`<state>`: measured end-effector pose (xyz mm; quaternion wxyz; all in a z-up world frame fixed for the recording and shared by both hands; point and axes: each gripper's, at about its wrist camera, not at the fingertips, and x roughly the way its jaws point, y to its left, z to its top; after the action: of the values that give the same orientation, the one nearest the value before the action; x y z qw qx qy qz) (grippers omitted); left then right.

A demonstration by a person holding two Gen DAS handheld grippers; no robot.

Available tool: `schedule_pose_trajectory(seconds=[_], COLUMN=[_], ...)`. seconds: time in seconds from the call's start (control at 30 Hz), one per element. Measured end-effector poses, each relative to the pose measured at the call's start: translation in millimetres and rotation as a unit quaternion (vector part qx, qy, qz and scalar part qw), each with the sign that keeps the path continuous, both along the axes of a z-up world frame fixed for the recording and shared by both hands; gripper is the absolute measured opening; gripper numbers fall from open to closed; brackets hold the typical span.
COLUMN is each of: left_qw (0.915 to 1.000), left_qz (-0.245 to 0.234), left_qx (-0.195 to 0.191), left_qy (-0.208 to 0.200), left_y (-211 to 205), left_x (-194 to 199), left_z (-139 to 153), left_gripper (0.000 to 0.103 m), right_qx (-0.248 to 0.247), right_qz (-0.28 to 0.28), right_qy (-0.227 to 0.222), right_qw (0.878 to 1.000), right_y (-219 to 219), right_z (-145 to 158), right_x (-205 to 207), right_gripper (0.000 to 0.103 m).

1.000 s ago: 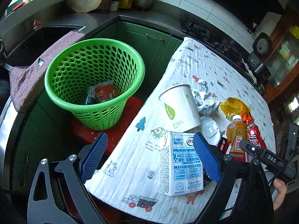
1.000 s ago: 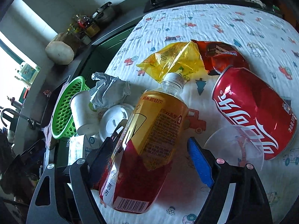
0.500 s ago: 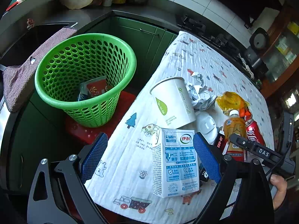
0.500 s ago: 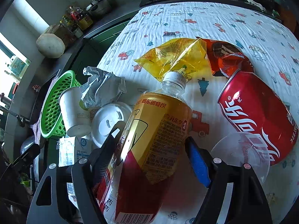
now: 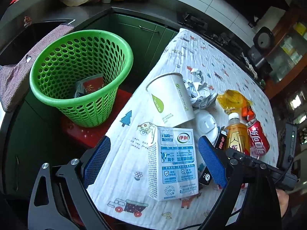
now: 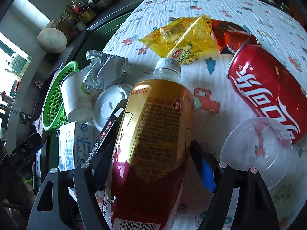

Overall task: Collect trash
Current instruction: 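Grasp the white milk carton with the left tool while the right tool grasps the gold drink bottle, then drop the milk carton into the green basket with the left tool while the right tool carries the bottle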

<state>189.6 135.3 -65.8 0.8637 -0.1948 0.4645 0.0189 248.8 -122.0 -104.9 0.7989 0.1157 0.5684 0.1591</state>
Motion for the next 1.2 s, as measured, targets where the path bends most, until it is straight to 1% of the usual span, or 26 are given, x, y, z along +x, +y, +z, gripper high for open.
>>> schedule_pose_trajectory(seconds=[0.1, 0.2, 0.33, 0.5, 0.57, 0.73, 0.83, 0.9, 0.97, 1.0, 1.2], left_qw=[1.0, 0.9998, 0.9994, 0.9983, 0.9974, 0.9952, 0.9952, 0.9949, 0.9944, 0.9943, 0.9953], left_qz=[-0.004, -0.012, -0.021, -0.024, -0.025, -0.035, -0.035, -0.036, -0.042, -0.042, -0.049], left_qx=[-0.001, -0.005, 0.0, 0.027, 0.041, 0.057, 0.05, 0.054, 0.052, 0.049, 0.047], left_qy=[0.007, 0.015, 0.026, 0.046, 0.054, 0.072, 0.077, 0.077, 0.082, 0.085, 0.069], left_y=[-4.3, -9.7, -21.1, -34.3, -39.5, -49.8, -51.1, -52.9, -54.1, -53.9, -53.4], left_x=[0.7, 1.9, 5.9, 14.0, 17.1, 23.9, 25.4, 25.5, 26.4, 26.5, 18.3], left_z=[-4.3, -8.7, -14.6, -25.0, -29.4, -38.6, -42.4, -42.9, -44.8, -46.2, -39.6], left_gripper=[0.092, 0.092, 0.092, 0.092, 0.092, 0.091, 0.09, 0.086, 0.071, 0.069, 0.068], right_qx=[0.013, -0.003, -0.029, -0.052, -0.052, -0.052, -0.051, -0.051, -0.049, -0.048, -0.035], right_qz=[-0.001, 0.005, 0.013, 0.025, 0.027, 0.025, 0.028, 0.031, 0.034, 0.035, 0.048], right_qy=[-0.005, -0.019, -0.043, -0.073, -0.08, -0.094, -0.104, -0.109, -0.112, -0.114, -0.121], right_qw=[1.0, 1.0, 0.999, 0.996, 0.995, 0.994, 0.993, 0.992, 0.992, 0.992, 0.991], right_y=[-4.5, -7.8, -14.1, -20.5, -24.5, -30.6, -31.4, -31.5, -31.1, -31.0, -27.6], right_z=[1.1, 4.2, 8.1, 15.6, 19.0, 27.3, 33.0, 36.8, 39.6, 41.2, 50.1], right_x=[-4.7, -10.1, -21.5, -38.0, -43.5, -50.9, -55.4, -56.5, -58.8, -59.4, -60.3], right_gripper=[0.066, 0.066, 0.065, 0.064, 0.064, 0.064, 0.064, 0.064, 0.064, 0.064, 0.064])
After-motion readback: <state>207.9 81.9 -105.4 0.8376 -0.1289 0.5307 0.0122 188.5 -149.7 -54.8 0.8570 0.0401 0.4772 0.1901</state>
